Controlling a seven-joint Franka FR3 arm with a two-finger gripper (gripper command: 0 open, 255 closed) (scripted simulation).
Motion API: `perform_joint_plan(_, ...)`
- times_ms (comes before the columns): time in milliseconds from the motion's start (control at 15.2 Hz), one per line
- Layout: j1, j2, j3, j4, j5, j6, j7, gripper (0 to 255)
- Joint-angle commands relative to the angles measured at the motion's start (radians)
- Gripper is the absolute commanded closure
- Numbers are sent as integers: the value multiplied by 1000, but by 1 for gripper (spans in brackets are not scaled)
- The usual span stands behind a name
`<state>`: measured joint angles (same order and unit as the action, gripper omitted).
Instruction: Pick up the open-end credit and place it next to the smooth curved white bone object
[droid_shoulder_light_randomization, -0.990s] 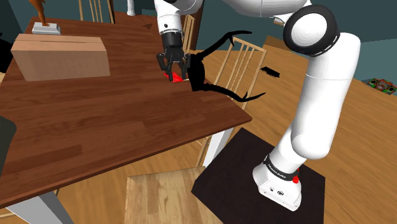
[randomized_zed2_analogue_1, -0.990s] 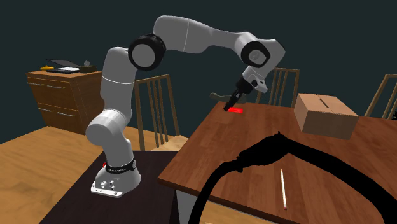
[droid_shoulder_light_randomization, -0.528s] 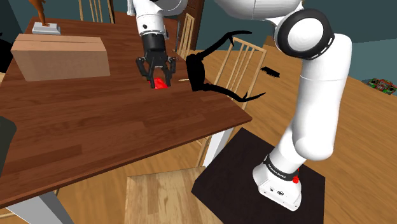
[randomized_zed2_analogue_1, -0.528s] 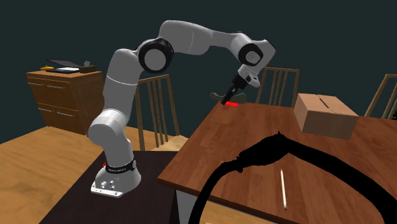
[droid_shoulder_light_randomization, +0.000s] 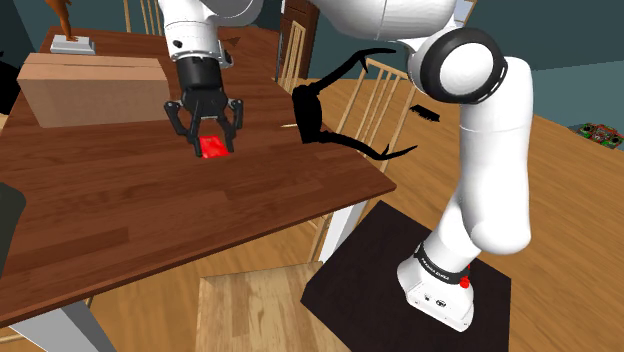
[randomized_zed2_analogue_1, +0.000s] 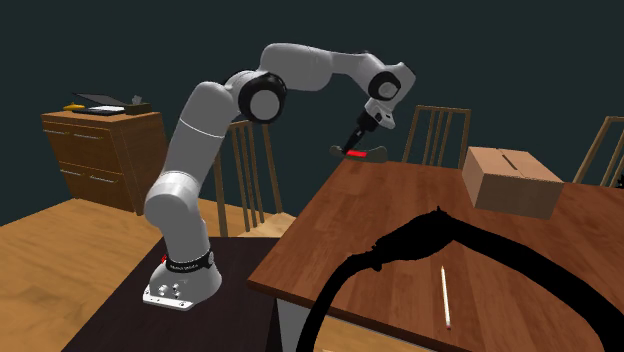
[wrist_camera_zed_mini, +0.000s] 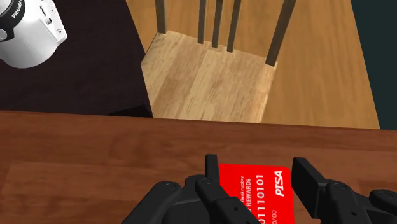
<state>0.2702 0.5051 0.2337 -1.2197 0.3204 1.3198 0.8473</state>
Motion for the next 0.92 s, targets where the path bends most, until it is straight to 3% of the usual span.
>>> perform_joint_plan(0,34,54,12,85,1,-14,49,255)
perform_joint_plan(264,112,180,32,279,-4,-48,146,255)
perform_joint_plan(462,189,345,46,556,-18,-130,235,255)
perform_joint_plan(858,171,277,37,358,-14,-9,184,255)
